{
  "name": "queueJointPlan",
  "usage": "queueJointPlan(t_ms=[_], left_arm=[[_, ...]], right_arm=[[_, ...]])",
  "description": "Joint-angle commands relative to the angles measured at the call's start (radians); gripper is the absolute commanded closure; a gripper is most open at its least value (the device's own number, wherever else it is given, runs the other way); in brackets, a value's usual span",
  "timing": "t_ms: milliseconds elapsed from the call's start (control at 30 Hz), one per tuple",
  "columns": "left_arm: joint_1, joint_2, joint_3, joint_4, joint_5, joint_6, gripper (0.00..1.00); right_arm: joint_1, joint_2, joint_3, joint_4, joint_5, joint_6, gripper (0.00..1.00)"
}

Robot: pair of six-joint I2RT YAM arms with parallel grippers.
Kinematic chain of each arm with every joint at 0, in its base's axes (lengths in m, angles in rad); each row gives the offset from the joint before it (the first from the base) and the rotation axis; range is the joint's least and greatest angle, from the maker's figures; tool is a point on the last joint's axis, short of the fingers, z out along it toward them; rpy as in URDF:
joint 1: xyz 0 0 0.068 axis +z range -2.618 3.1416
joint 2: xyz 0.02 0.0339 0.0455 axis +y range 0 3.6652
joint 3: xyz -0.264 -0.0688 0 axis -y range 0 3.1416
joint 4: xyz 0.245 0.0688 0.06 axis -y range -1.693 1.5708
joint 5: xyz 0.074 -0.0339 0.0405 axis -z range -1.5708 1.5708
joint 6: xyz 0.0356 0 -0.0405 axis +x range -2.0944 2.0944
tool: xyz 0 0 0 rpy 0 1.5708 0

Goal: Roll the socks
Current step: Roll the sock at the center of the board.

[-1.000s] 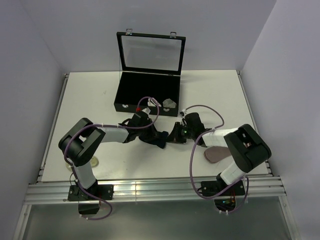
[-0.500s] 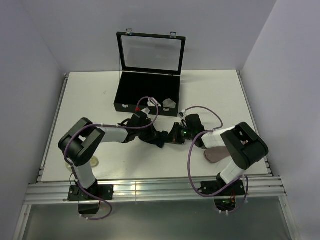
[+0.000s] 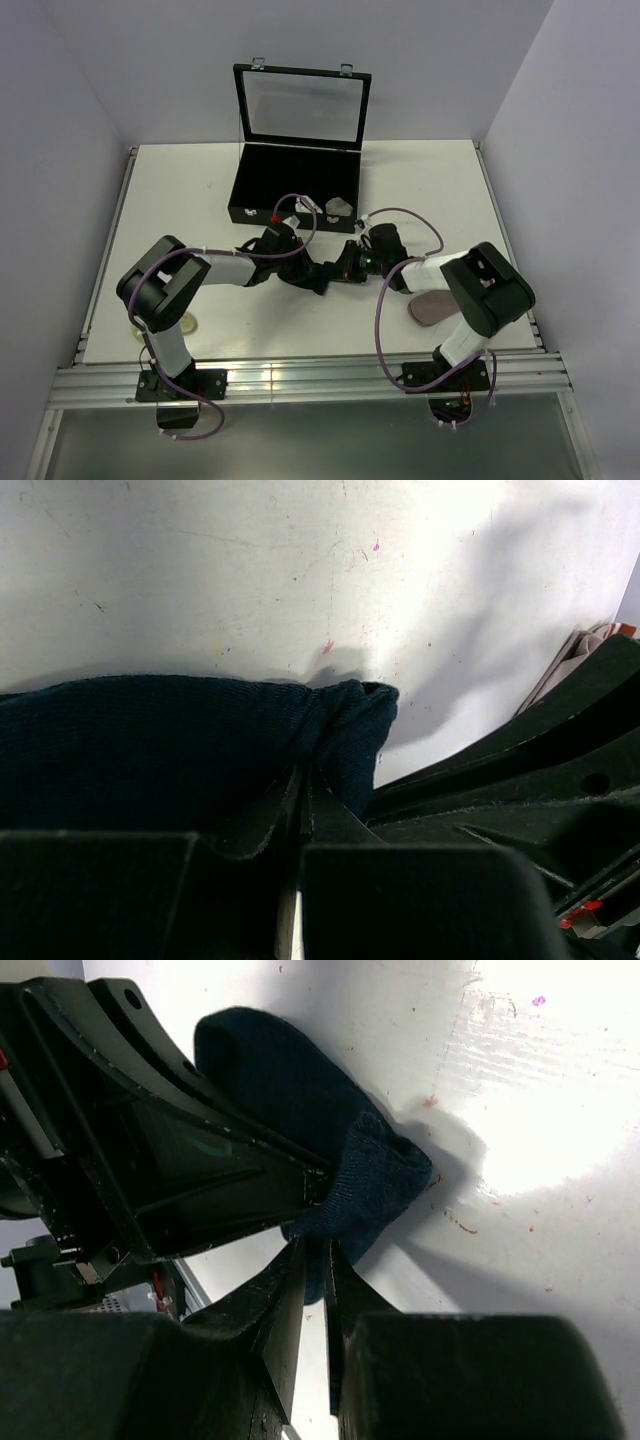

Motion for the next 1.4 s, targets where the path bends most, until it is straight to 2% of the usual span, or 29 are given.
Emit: queueJointPlan(t_ms=[0,267,533,600,733,867,1067,1100,1367], left_arm=[[0.001,0.012,-0.015,-0.015,-0.001,0.01,0.92],[0.002,0.014,-0.014,-0.013,0.002,0.016,0.92],[0.001,0.019,-0.021,0.005,0.009,0.015,0.9],[0.001,0.0,-0.027,0.001,0.001,0.016,0.88],[0.001,-0.053,-0.026,-0.025,-0.039,0.03,0.76],[0.001,-0.15,-0.017,-0.076,-0.137,0.077,0.65],[-0.041,-0.314,-0.017,-0.162,-0.269,0.244,0.62],[-0.08,-0.336,-0.017,-0.169,-0.338,0.266,0.63],[-0.298,-0.321,-0.009,-0.162,-0.591,0.386,0.6]], right_arm=[[0.002,0.017,0.046,0.02,0.001,-0.003,0.8],[0.01,0.064,0.075,-0.006,0.027,-0.013,0.8],[0.028,0.116,0.145,-0.169,0.103,-0.051,0.81],[0.042,0.127,0.185,-0.267,0.167,-0.071,0.81],[0.064,0.147,0.231,-0.376,0.228,-0.094,0.81],[0.071,0.158,0.251,-0.428,0.239,-0.088,0.81],[0.076,0.152,0.311,-0.526,0.241,-0.076,0.81],[0.078,0.144,0.32,-0.542,0.239,-0.076,0.81],[0.081,0.155,0.375,-0.602,0.207,-0.077,0.81]])
